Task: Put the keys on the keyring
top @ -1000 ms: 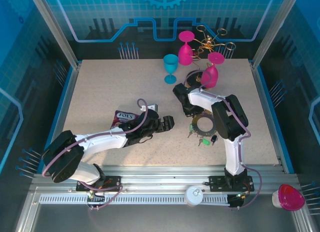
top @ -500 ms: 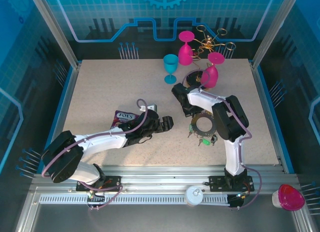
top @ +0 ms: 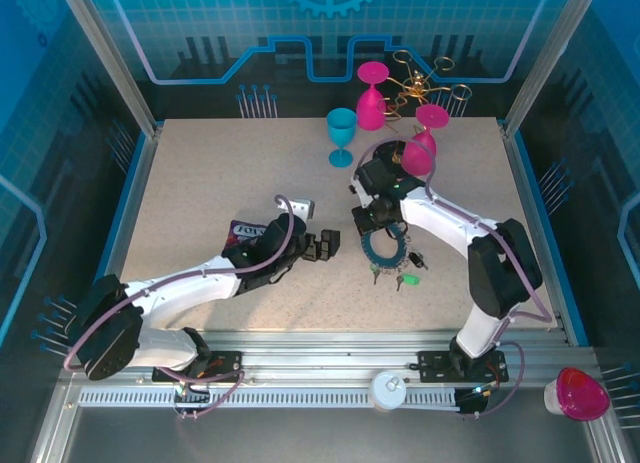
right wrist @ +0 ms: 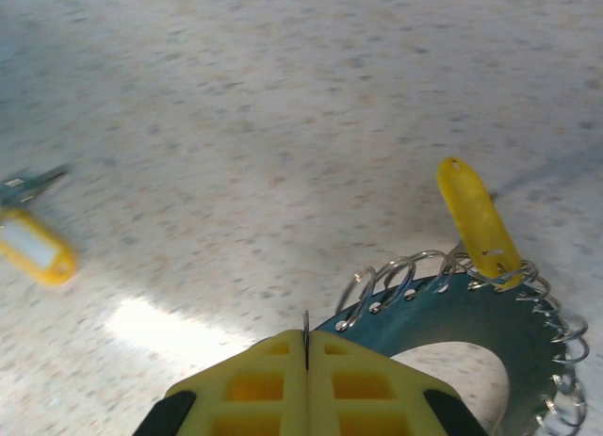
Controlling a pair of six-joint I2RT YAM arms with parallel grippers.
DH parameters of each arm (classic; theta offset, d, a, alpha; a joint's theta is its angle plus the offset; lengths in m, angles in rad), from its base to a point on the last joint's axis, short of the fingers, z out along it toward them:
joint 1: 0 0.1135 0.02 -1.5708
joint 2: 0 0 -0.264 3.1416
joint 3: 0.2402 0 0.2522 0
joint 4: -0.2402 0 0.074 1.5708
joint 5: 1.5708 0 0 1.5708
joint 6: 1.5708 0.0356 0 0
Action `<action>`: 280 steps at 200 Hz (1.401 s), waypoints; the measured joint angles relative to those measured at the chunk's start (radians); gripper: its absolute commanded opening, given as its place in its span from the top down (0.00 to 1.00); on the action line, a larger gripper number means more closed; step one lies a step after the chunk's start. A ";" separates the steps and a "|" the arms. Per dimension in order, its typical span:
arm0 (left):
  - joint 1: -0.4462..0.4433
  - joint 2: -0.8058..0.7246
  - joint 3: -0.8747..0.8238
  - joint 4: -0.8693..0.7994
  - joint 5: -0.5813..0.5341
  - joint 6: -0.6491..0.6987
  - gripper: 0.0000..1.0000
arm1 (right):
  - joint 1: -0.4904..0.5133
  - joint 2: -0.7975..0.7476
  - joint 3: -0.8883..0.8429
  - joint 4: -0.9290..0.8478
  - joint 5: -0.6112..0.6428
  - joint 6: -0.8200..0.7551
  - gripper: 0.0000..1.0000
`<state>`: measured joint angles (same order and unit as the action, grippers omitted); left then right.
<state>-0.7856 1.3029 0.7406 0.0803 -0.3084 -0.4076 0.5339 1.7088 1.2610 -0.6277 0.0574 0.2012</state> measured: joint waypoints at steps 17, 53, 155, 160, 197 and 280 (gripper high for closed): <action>0.055 -0.023 -0.013 0.036 0.066 0.097 0.03 | -0.002 -0.040 -0.033 0.028 -0.087 -0.031 1.00; 0.155 -0.039 -0.066 0.117 0.201 0.319 0.14 | -0.034 -0.136 -0.105 0.085 -0.242 -0.076 1.00; 0.263 0.132 0.086 0.103 0.750 0.742 0.48 | -0.137 -0.217 -0.216 0.217 -0.564 -0.229 1.00; 0.264 0.153 0.101 0.103 0.769 0.750 0.50 | -0.141 -0.219 -0.219 0.224 -0.572 -0.240 1.00; 0.268 0.260 0.165 0.108 0.892 0.811 0.66 | -0.156 -0.230 -0.247 0.267 -0.628 -0.290 1.00; 0.279 0.343 0.264 0.031 1.074 0.949 0.74 | -0.156 -0.286 -0.300 0.322 -0.676 -0.372 1.00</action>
<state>-0.5068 1.6455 1.0050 0.1116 0.7654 0.5411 0.3775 1.4231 0.9607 -0.3054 -0.6189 -0.1711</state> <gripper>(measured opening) 0.264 0.065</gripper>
